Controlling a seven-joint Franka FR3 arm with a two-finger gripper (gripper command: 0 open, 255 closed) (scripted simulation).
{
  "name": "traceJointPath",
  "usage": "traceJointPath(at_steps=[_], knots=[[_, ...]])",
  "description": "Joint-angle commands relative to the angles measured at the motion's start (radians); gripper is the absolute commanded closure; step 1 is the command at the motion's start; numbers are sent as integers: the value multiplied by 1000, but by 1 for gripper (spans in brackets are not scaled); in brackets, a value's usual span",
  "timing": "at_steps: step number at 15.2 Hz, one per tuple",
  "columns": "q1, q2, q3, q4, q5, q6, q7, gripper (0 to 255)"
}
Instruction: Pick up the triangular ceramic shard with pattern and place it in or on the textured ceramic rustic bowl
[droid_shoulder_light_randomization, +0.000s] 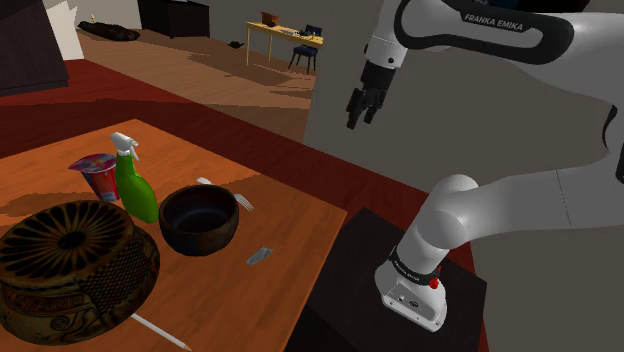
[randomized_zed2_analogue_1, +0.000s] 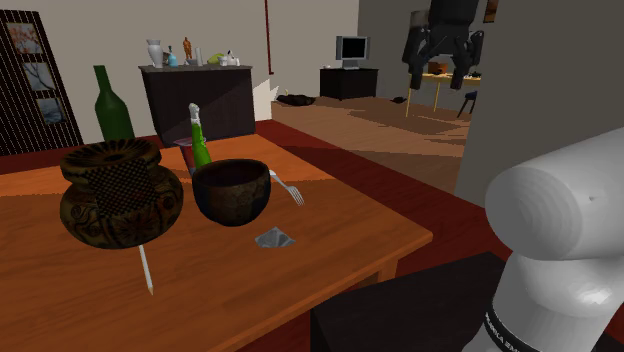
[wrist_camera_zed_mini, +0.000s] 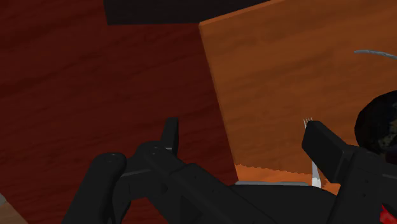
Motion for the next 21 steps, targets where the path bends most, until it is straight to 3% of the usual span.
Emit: traceJointPath(at_steps=[1,11,16,21], knots=[[0,0,0,0,0,0,0,0],[66,55,330,-65,75,92,320,0],[78,163,500,-40,91,142,488,0],[60,323,675,24,67,187,673,0]])
